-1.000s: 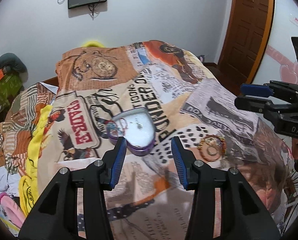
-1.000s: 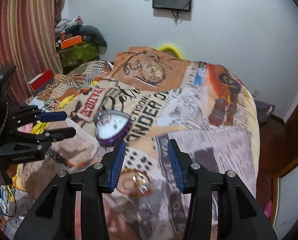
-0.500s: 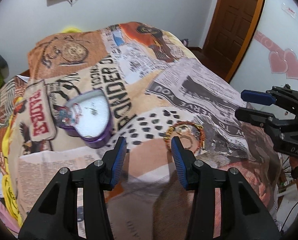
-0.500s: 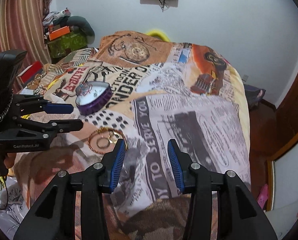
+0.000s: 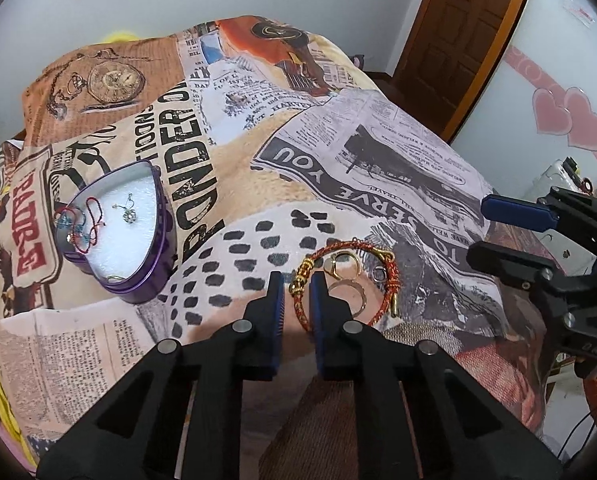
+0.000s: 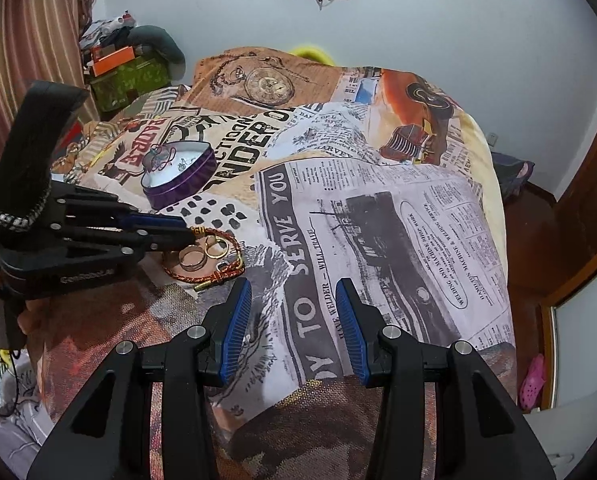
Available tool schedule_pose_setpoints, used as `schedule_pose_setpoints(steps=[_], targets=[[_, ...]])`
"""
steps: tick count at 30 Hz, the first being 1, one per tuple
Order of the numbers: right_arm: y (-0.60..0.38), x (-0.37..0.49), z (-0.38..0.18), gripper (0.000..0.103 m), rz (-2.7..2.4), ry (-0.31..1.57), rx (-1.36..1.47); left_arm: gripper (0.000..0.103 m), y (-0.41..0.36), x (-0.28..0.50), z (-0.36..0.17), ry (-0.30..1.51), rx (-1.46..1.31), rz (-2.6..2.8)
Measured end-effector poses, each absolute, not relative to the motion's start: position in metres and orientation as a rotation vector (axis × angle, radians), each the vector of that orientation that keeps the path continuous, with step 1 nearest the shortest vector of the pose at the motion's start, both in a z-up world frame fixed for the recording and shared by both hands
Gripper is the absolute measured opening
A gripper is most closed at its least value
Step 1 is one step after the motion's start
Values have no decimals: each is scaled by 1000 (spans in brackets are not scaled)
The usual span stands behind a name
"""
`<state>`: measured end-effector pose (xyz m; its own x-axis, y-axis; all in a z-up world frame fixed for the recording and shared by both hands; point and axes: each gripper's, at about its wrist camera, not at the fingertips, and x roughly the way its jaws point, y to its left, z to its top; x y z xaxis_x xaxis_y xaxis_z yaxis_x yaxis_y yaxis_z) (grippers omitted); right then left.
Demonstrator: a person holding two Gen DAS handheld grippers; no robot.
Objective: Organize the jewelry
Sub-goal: 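Grasp the gold wire bracelet with the left tool while the right tool reaches toward two rings, then carry the bracelet over the tin with the left tool while the right tool grasps a ring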
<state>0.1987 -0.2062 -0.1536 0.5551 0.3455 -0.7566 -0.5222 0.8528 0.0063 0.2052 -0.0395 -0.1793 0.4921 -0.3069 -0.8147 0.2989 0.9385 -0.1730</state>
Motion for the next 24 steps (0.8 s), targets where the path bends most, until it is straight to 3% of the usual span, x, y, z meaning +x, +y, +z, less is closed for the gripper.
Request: schedule_pose_setpoints(steps=[3,24], targets=[[-207,200,-155,40,523,843,-216,5,-40,206,-181,987,-28,-365],[-162,194,-166,40,661,897,-218,5,11,171,-139,835,-71,-282]])
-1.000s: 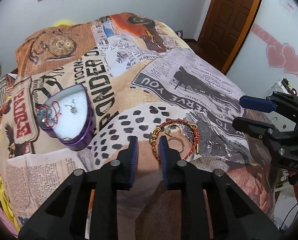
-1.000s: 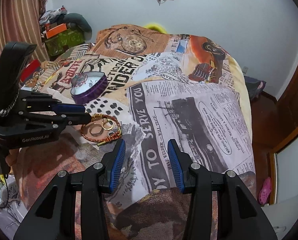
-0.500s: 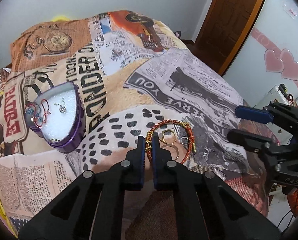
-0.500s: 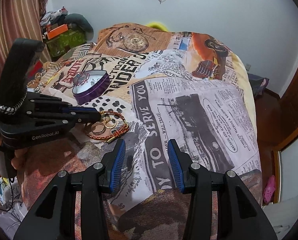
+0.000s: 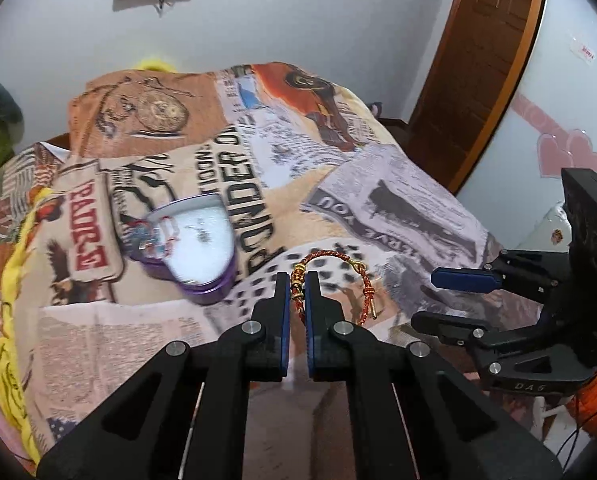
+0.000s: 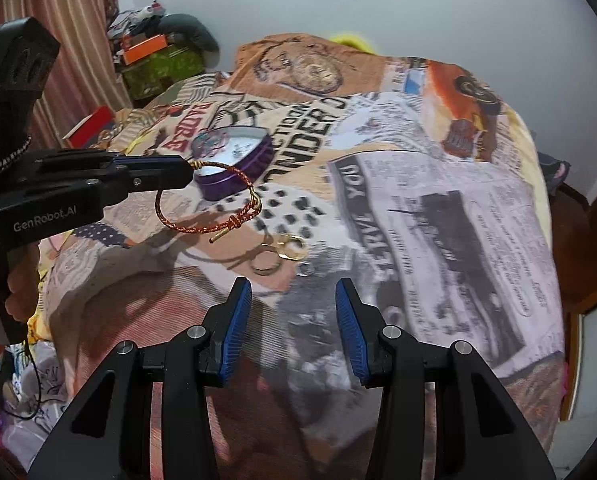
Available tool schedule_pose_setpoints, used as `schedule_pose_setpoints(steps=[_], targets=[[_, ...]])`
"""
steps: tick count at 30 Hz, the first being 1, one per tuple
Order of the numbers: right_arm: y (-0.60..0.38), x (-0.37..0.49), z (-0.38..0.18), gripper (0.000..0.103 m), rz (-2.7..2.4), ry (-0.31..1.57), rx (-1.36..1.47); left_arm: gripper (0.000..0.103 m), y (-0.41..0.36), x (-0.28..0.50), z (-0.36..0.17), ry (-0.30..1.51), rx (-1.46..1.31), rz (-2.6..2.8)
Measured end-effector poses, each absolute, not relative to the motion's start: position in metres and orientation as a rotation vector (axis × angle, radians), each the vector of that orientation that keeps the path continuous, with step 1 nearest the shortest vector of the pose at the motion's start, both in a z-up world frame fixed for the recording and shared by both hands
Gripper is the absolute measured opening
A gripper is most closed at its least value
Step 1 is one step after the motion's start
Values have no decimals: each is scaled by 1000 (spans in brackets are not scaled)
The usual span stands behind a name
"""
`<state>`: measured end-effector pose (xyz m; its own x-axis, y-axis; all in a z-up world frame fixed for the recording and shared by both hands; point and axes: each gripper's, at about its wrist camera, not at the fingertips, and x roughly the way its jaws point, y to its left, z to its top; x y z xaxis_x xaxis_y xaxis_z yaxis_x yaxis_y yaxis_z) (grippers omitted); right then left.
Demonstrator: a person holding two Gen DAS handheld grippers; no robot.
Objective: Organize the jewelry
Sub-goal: 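Carry the bracelet over the tin with the left tool while the right tool grasps a ring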
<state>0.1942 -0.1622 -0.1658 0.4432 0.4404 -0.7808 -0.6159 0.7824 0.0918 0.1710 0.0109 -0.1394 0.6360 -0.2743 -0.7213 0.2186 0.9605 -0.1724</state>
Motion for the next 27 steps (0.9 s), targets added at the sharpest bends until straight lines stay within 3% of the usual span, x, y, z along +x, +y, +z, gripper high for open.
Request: schedule_pose_setpoints(steps=[11,14,16,27], targets=[[-135,205,-179,40,669,953,-238,5,37,151,-153,847,-86,-248],[-133,208,-179,32,654,944,-250,5,41,150,-156,848,-98,-247],[-132,208,-180,20,656,940,-257,5,42,149,-157,847,-98,-244],[-136,205,-168,20,658,899,-236,5,43,148,-149,823,-105,-235]])
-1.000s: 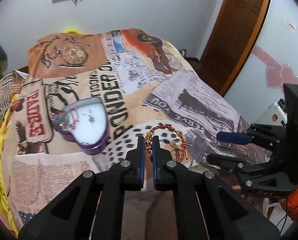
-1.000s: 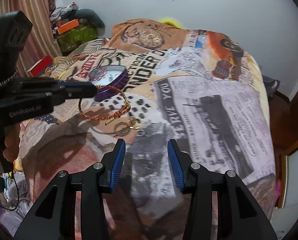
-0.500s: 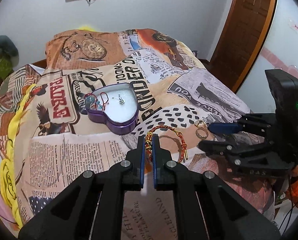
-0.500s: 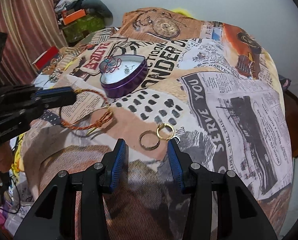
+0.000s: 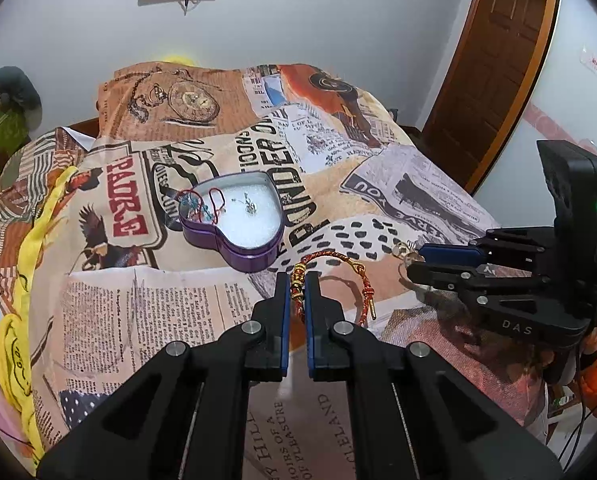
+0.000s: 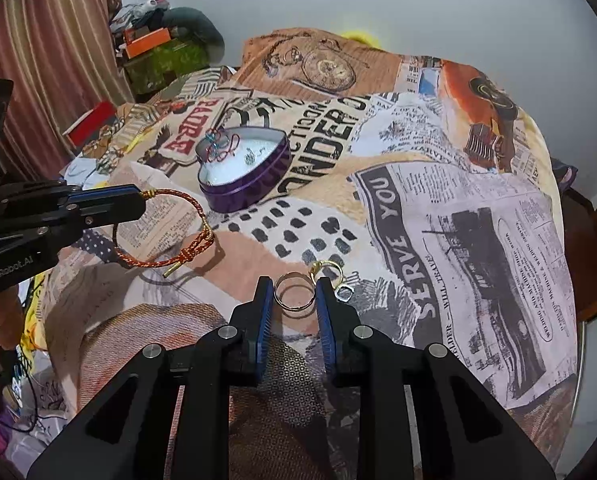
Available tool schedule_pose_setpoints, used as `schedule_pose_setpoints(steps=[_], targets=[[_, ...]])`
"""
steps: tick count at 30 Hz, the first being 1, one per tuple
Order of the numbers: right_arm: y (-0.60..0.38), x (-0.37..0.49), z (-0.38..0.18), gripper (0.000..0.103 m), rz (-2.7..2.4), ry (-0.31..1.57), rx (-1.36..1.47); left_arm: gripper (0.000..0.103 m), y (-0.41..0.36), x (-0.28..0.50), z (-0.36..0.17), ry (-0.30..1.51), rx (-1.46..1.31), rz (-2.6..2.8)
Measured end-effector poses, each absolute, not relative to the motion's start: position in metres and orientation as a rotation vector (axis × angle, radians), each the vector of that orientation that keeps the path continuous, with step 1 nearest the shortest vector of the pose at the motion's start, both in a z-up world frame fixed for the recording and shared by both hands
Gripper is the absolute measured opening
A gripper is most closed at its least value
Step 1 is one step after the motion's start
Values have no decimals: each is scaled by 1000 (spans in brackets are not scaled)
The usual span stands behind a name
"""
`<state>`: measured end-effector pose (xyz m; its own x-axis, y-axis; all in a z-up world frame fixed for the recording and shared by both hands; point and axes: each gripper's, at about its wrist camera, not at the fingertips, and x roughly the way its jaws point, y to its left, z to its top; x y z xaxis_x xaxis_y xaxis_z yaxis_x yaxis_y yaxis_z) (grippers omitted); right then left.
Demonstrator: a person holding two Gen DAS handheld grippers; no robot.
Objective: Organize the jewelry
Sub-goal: 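Carry the bracelet over the tin with the left tool while the right tool grasps a ring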
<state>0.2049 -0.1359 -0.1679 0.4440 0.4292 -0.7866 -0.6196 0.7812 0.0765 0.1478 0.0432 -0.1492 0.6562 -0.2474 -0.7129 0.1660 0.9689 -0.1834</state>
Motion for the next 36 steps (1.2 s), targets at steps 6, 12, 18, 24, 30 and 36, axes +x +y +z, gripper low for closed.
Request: schedule_pose_setpoints(steps=[6,12,18,24,30,36], targets=[[-131,203,-150,20,666,846,-236,5,48,150,-136,786,-107,-215],[-120,205,-128,20,686,780,-232,5,58,153,-123,745,-118,-190],[-108,210,-111,20,706,729,-216,5,68,159,-112,707,-120,-158],[-92,219,-103,20,725,701,-212,5,81,169,-110,687,-134,-130],[-78,233,-108,20,740,715,-210,5,92,185,-118,696,-144,-105],[-66,248,-121,20,747,756,-219,5,100,205,-135,731,-148,-92]])
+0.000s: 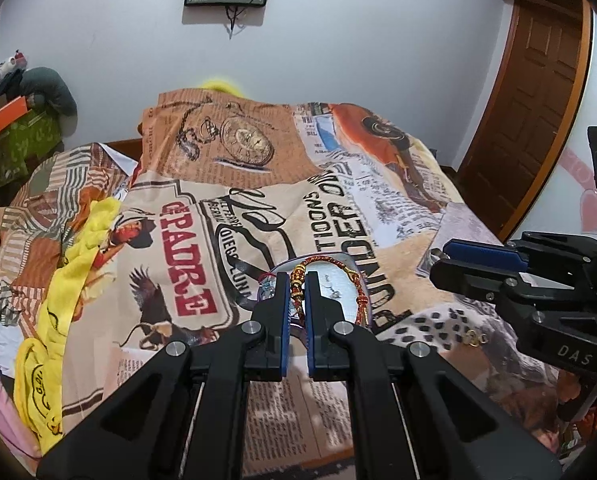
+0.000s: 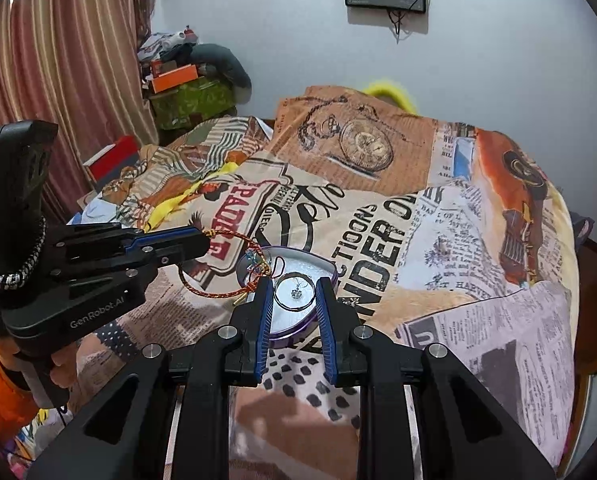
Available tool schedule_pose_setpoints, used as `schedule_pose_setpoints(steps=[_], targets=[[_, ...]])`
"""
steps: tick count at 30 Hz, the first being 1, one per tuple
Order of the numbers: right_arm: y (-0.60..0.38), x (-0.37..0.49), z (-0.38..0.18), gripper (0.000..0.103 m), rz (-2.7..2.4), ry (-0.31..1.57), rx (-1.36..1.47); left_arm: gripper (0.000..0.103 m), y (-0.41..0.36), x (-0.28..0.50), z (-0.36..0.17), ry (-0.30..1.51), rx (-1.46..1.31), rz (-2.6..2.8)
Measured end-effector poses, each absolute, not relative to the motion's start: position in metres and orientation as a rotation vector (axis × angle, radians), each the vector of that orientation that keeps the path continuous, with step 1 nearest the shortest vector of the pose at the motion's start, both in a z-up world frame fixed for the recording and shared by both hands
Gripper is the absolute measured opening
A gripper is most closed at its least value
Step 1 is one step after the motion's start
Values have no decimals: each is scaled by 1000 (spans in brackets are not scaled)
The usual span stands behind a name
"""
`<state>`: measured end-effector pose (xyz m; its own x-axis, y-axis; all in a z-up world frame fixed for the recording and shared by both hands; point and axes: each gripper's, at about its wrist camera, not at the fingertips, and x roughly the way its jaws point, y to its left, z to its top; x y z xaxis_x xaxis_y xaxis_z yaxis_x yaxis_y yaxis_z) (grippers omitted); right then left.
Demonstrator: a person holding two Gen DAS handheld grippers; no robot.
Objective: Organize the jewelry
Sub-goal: 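Carry the bracelet over the tin with the left tool while the right tool grasps a ring, then open both tools over the tin, dropping the gold bracelet and silver ring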
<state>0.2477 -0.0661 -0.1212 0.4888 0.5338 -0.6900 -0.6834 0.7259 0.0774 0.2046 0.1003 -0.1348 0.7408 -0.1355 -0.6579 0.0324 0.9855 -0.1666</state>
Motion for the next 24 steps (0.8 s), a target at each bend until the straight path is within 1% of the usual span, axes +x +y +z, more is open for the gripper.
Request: schedule_pose_setpoints(steps=[14,24], targets=[[-44,275,-149,20,784,871,-225,5,108,247,-166,811,-138,-95],[-31,277,-168,20,802,927,-261,5,110,255,-178,852,-180,-144]])
